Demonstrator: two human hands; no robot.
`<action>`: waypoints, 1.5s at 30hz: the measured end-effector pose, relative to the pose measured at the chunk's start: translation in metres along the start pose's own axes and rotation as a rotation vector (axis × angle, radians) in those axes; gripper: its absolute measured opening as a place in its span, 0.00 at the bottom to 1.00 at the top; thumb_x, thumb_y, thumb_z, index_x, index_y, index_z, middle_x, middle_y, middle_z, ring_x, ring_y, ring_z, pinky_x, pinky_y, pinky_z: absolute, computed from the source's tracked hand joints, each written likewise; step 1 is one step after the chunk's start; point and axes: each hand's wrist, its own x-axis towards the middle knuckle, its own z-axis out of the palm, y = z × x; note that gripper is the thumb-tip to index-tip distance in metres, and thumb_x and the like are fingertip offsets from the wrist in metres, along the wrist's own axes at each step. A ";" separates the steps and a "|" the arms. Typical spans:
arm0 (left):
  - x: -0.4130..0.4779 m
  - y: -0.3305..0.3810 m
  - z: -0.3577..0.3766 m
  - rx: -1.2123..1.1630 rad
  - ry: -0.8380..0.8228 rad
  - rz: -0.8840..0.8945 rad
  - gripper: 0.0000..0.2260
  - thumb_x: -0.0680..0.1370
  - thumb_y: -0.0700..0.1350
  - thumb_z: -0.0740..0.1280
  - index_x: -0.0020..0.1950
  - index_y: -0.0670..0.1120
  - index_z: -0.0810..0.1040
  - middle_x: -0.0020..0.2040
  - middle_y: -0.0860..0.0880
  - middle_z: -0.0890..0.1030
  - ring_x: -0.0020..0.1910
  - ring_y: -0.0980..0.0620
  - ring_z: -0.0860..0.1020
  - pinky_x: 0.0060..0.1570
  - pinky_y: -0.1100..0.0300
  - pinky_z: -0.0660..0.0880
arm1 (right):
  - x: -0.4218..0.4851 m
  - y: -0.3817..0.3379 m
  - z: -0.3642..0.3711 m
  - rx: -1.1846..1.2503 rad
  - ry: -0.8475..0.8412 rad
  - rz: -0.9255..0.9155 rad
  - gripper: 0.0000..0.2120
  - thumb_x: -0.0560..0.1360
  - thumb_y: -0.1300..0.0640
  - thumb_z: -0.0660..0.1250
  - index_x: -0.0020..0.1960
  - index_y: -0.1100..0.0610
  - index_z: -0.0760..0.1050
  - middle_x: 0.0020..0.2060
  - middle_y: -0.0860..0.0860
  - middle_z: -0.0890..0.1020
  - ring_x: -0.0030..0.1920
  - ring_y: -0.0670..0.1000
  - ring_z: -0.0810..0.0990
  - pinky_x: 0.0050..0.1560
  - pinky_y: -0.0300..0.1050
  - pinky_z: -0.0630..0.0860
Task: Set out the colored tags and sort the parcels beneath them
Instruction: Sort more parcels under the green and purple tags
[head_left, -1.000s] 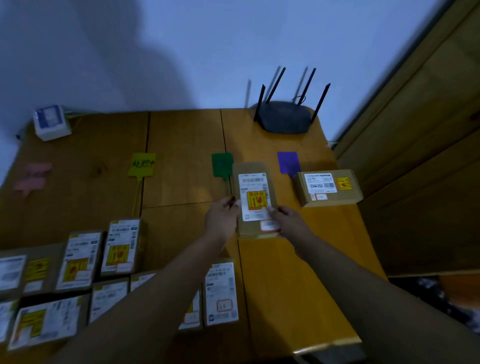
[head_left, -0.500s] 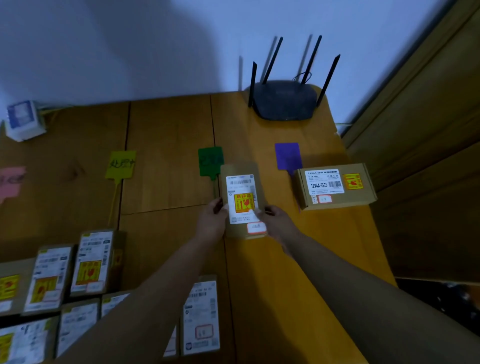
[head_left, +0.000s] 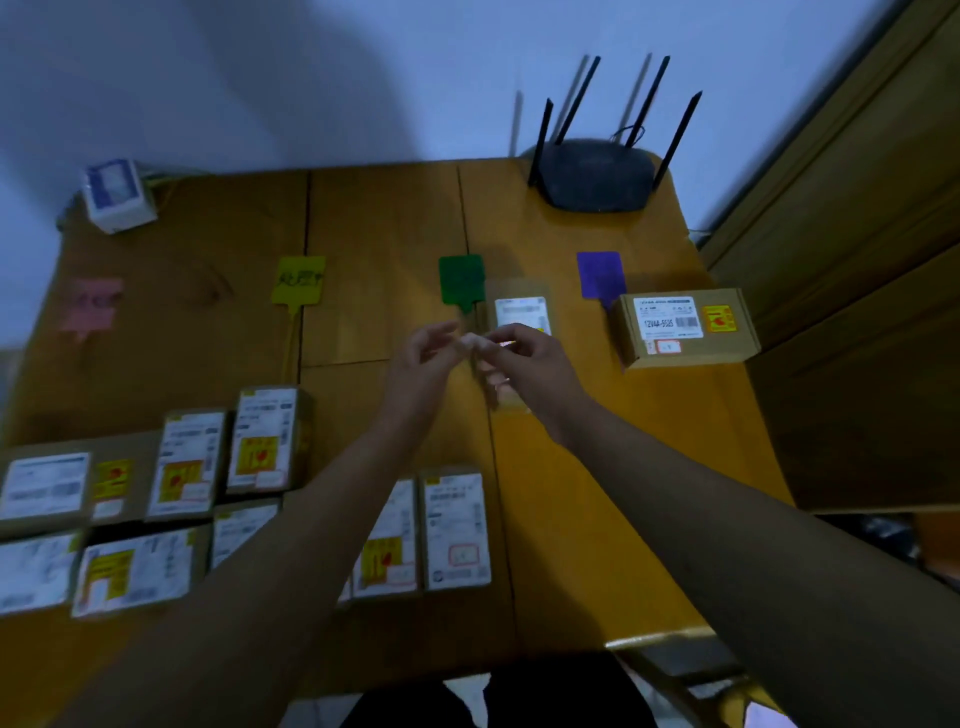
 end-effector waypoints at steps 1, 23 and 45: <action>-0.010 -0.003 -0.013 -0.008 0.009 -0.020 0.15 0.80 0.50 0.70 0.66 0.50 0.80 0.63 0.47 0.81 0.62 0.51 0.79 0.49 0.58 0.74 | -0.012 0.000 0.013 -0.003 -0.010 0.020 0.17 0.79 0.51 0.75 0.58 0.63 0.82 0.41 0.55 0.83 0.38 0.47 0.80 0.42 0.43 0.76; -0.129 -0.129 -0.103 0.339 0.051 -0.311 0.25 0.81 0.51 0.65 0.78 0.49 0.69 0.70 0.47 0.78 0.53 0.52 0.82 0.40 0.61 0.75 | -0.134 0.131 0.092 -0.312 0.139 0.299 0.29 0.78 0.51 0.74 0.76 0.53 0.68 0.67 0.57 0.80 0.63 0.60 0.82 0.62 0.64 0.81; -0.119 -0.134 -0.067 0.119 0.132 -0.369 0.19 0.80 0.39 0.68 0.70 0.48 0.69 0.59 0.49 0.80 0.49 0.53 0.82 0.43 0.56 0.80 | -0.122 0.149 0.036 -0.004 0.163 0.312 0.24 0.78 0.58 0.76 0.69 0.53 0.69 0.50 0.50 0.84 0.37 0.46 0.89 0.30 0.36 0.81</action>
